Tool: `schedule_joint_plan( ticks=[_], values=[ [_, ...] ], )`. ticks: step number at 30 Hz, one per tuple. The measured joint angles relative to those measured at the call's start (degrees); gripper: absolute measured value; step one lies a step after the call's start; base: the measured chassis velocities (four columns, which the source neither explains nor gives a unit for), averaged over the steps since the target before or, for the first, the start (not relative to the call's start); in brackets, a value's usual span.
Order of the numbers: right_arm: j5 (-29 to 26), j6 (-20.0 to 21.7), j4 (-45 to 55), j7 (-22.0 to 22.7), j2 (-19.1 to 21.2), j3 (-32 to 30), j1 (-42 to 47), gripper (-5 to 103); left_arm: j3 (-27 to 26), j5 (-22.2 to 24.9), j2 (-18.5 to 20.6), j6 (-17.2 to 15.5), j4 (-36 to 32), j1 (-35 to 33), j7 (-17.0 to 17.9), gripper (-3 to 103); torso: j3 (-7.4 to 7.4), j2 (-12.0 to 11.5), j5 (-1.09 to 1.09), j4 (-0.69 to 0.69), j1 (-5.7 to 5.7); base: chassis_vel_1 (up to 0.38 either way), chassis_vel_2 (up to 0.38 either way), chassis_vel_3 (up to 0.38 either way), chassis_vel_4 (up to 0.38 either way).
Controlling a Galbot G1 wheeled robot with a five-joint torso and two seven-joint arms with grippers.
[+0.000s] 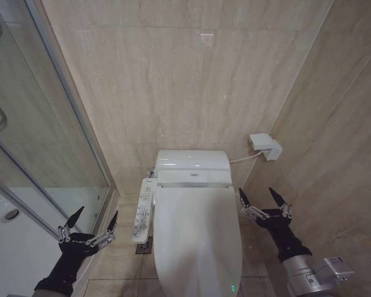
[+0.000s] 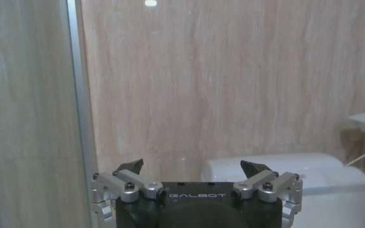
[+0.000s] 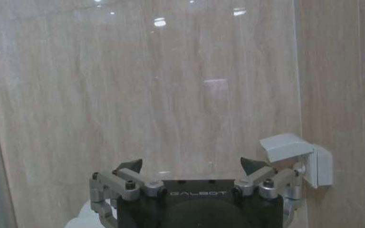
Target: Open the toilet lid, clean the toilet bowl with a toilet brush, close the toilet lid, and flush.
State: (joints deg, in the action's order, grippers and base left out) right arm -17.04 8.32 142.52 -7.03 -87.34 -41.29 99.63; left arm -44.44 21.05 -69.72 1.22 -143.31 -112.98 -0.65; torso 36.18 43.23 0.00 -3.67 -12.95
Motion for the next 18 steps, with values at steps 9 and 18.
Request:
schedule_joint_plan(
  ticks=[9, 18],
  values=[
    [0.0, 0.0, 0.0, 0.0, 0.0, 0.0, 0.0, 100, 1.5, 0.0, -1.2, 1.8, 0.0, 0.0, -0.3, 100, 0.00, 0.0, 0.00, 0.00, 0.00, 0.000, 0.000, 0.000, 0.000],
    [0.0, 0.0, 0.0, 0.0, 0.0, 0.0, 0.0, 100, 1.1, -1.6, -1.3, 2.2, 0.1, -0.4, -1.0, 100, 0.00, 0.0, 0.00, 0.00, 0.00, 0.000, 0.000, 0.000, 0.000]
  ],
)
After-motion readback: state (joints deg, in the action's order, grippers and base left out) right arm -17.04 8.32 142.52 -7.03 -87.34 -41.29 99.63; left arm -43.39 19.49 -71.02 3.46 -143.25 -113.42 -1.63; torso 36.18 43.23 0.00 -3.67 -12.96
